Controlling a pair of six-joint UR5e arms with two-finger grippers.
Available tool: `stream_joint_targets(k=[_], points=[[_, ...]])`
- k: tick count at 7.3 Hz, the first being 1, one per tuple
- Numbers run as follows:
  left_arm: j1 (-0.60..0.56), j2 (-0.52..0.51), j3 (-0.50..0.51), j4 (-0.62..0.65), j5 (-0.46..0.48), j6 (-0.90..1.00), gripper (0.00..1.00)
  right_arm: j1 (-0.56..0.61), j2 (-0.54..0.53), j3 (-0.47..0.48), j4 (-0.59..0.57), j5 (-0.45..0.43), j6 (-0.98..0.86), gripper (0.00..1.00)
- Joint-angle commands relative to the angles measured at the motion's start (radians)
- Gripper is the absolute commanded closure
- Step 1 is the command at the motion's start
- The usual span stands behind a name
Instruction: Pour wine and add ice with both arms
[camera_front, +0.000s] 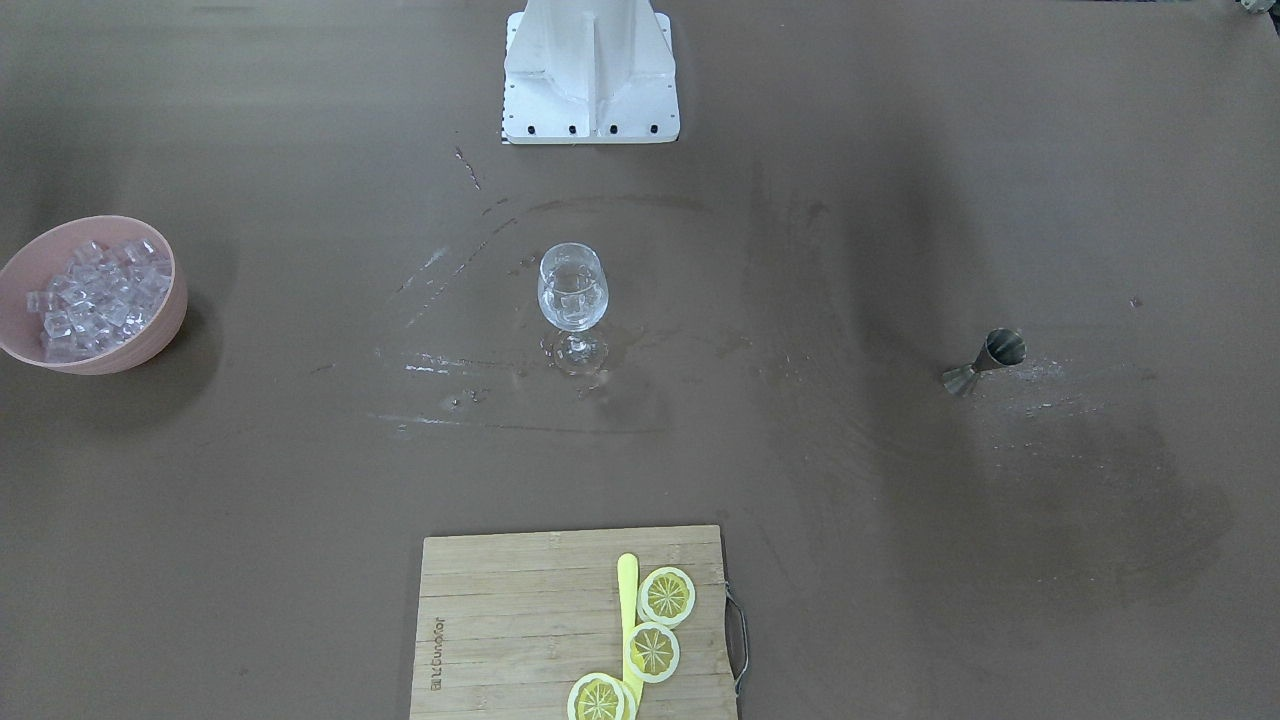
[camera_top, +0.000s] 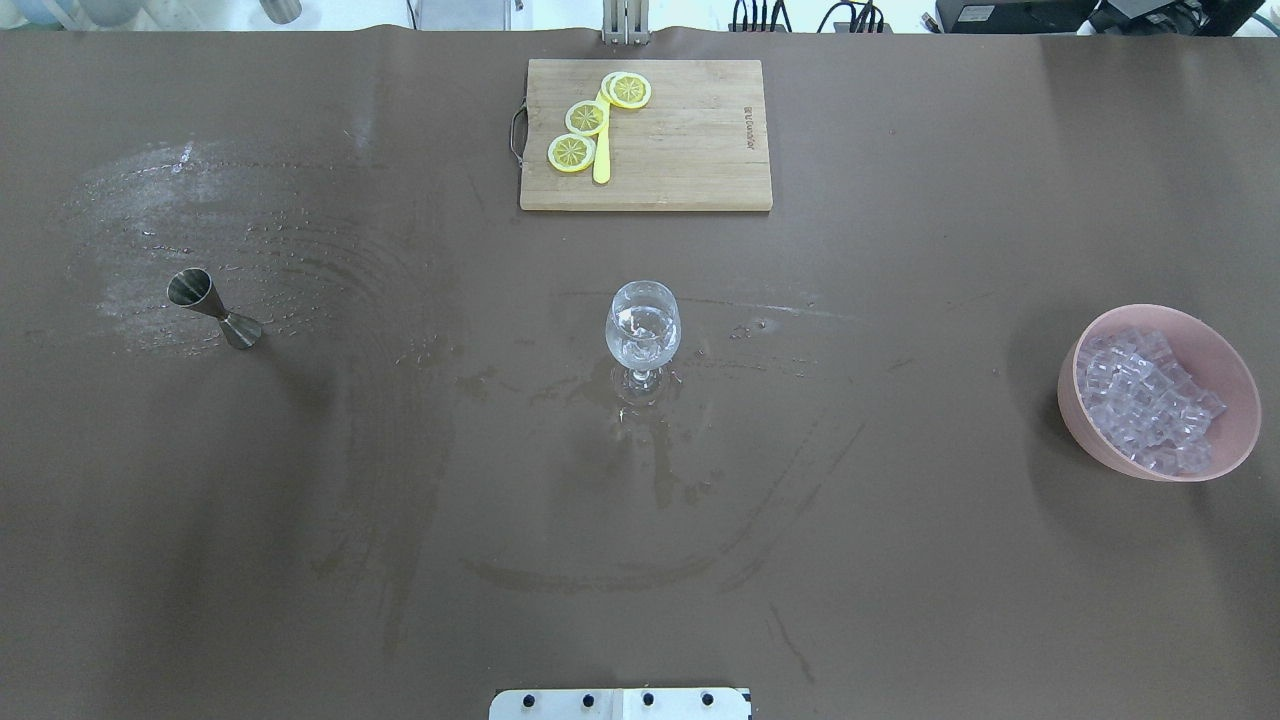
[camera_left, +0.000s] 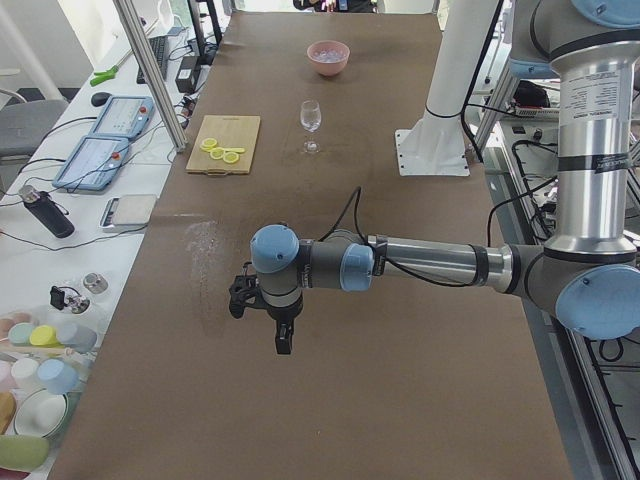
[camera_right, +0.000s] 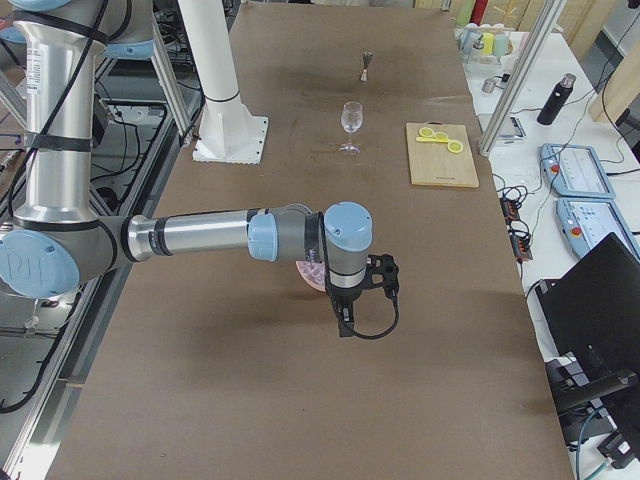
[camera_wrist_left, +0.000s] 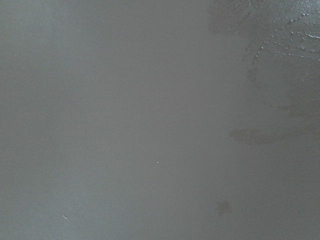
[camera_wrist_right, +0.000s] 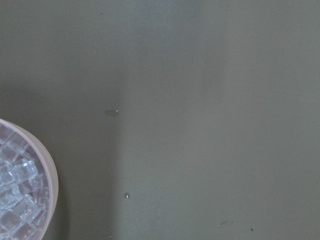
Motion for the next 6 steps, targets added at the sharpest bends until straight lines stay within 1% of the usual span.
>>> stream_joint_targets(k=[1,4,6], points=[[0.001,0.000,0.002,0.002,0.000,0.000,0.01,0.000,0.000,0.022,0.000,0.000,0.000,0.00],[0.001,0.000,0.003,0.005,-0.003,0.000,0.01,0.002,-0.002,0.035,0.000,0.000,0.000,0.00],[-0.001,0.000,0.005,0.007,-0.001,0.000,0.01,0.002,-0.003,0.064,-0.002,0.000,0.001,0.00]])
